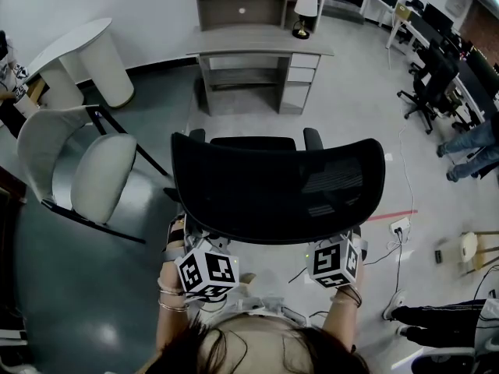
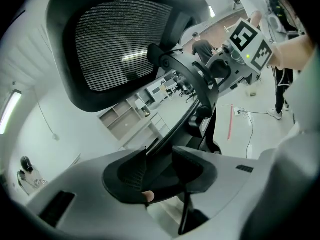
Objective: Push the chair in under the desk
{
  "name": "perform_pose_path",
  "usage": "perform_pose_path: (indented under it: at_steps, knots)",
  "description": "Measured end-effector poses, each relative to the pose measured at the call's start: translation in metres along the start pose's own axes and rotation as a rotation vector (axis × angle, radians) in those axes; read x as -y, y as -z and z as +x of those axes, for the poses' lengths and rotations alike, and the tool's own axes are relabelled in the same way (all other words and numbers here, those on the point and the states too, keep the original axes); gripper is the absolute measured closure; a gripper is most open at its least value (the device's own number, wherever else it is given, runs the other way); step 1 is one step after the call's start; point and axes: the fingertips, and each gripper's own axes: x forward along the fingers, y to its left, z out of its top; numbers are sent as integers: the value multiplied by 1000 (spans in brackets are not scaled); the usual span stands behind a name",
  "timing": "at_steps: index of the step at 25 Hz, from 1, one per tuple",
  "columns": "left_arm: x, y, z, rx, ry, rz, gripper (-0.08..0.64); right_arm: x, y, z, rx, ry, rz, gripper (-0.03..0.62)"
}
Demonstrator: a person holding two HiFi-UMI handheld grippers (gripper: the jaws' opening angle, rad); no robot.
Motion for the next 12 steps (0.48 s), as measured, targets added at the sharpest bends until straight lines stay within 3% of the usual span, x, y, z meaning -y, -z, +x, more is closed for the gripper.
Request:
perform_pose_path:
  at_steps: [12]
  knots:
    - [-15,-4,25,-24,2,-27,402,17,-6,28,18,-6,-4,368]
